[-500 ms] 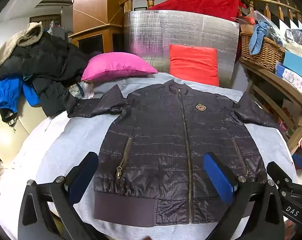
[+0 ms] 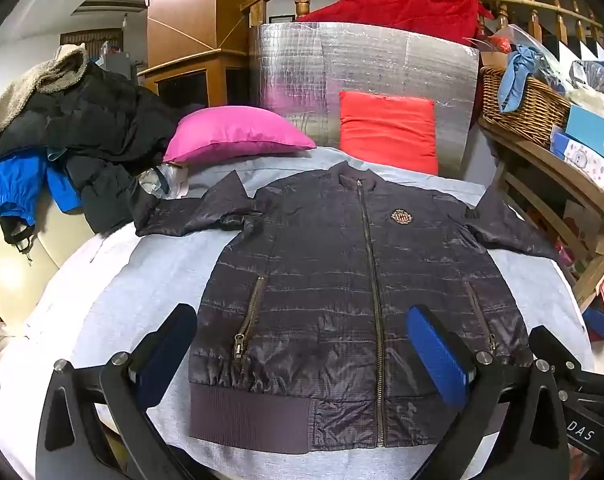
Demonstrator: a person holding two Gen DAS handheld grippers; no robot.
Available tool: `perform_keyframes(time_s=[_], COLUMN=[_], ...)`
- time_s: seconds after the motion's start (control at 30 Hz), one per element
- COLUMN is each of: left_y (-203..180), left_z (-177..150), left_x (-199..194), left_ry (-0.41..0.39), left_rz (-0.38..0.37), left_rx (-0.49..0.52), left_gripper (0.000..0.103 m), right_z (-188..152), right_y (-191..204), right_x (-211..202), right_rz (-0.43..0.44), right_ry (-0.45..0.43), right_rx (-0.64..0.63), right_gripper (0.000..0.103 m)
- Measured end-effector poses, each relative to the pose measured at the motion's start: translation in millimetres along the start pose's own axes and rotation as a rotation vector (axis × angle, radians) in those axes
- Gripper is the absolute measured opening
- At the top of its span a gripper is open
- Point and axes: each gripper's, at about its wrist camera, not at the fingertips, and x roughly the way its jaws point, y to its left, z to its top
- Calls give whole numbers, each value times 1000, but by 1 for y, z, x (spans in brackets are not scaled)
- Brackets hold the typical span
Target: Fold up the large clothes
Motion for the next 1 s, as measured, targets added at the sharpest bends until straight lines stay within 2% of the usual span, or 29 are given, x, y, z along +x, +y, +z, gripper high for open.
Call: perform_keyframes(time_s=[1.0], left_y=[-3], left_z=[-1], left_x=[-1], left_ry=[6], left_rz=[-3], left_rx=[-1], left_gripper=[103], right_z=[-1], right_y=[3], right_x=[-1], right_rz=[32], right_ry=[6], right_rx=[-3], right_gripper=[103])
